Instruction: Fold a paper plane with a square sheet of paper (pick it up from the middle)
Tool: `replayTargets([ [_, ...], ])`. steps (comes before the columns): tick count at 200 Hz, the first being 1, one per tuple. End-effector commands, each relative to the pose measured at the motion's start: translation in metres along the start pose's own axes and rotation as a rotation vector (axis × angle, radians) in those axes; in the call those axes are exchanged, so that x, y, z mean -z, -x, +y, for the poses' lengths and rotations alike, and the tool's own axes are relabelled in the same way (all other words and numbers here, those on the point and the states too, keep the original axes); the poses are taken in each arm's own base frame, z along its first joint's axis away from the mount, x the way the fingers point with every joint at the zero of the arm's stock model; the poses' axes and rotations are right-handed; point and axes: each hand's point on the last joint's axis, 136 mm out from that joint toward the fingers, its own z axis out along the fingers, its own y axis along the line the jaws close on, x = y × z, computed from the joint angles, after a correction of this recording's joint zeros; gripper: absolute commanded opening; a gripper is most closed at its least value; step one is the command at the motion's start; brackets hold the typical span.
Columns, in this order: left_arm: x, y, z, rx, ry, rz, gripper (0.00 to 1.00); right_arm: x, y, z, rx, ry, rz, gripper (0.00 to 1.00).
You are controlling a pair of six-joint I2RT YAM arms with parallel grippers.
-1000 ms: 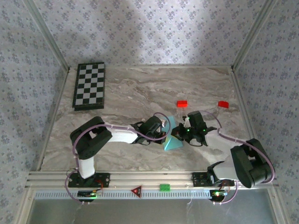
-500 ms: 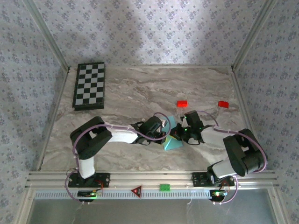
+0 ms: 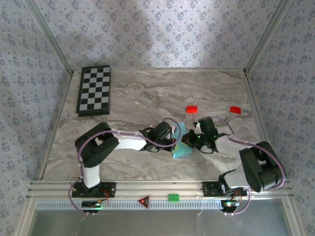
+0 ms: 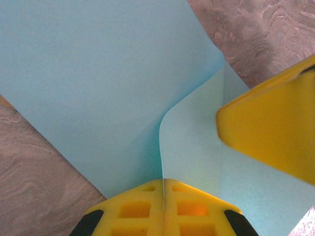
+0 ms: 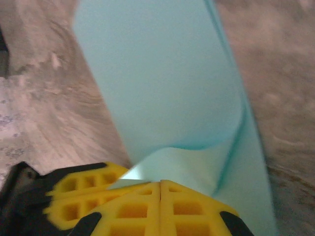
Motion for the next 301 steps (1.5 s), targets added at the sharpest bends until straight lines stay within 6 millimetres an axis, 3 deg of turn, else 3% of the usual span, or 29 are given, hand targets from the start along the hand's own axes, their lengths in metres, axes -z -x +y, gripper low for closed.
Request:
replayTargets([
  [1, -0.011, -0.04, 0.028, 0.002, 0.095, 0.14, 0.0, 0.004, 0.012, 0.012, 0.026, 0.021, -0.014, 0.0],
  [22, -0.011, -0.04, 0.028, 0.002, 0.095, 0.14, 0.0, -0.004, 0.011, 0.003, 0.012, 0.002, -0.005, 0.0],
  [42, -0.01, -0.041, 0.029, 0.003, 0.1, 0.141, 0.0, -0.01, 0.007, -0.02, -0.029, -0.05, 0.003, 0.0],
  [76, -0.011, -0.042, 0.03, 0.003, 0.101, 0.149, 0.0, -0.007, 0.008, -0.046, -0.093, -0.087, -0.016, 0.0],
  [91, -0.012, -0.044, 0.03, 0.004, 0.102, 0.157, 0.0, -0.004, 0.011, -0.042, -0.094, -0.065, -0.018, 0.0],
  [125, -0.012, -0.046, 0.032, 0.003, 0.105, 0.165, 0.0, 0.013, 0.031, 0.001, -0.036, 0.087, -0.09, 0.02],
  [146, -0.013, -0.047, 0.031, 0.006, 0.103, 0.167, 0.0, 0.012, 0.032, 0.011, -0.007, 0.099, -0.082, 0.02],
  [169, -0.013, -0.046, 0.03, 0.007, 0.1, 0.168, 0.0, -0.001, 0.024, 0.001, -0.014, 0.058, -0.036, 0.01],
  [196, -0.013, -0.047, 0.031, 0.006, 0.103, 0.169, 0.0, -0.014, 0.017, -0.027, -0.063, -0.009, -0.015, 0.0],
  [229, -0.013, -0.048, 0.032, 0.005, 0.107, 0.177, 0.0, -0.009, 0.023, -0.048, -0.12, -0.034, -0.041, 0.0],
  [273, -0.013, -0.049, 0.032, 0.004, 0.11, 0.182, 0.0, 0.002, 0.04, -0.054, -0.137, -0.024, -0.09, 0.0],
  [301, -0.013, -0.048, 0.032, 0.006, 0.111, 0.178, 0.0, 0.008, 0.047, -0.04, -0.121, 0.027, -0.106, 0.01],
])
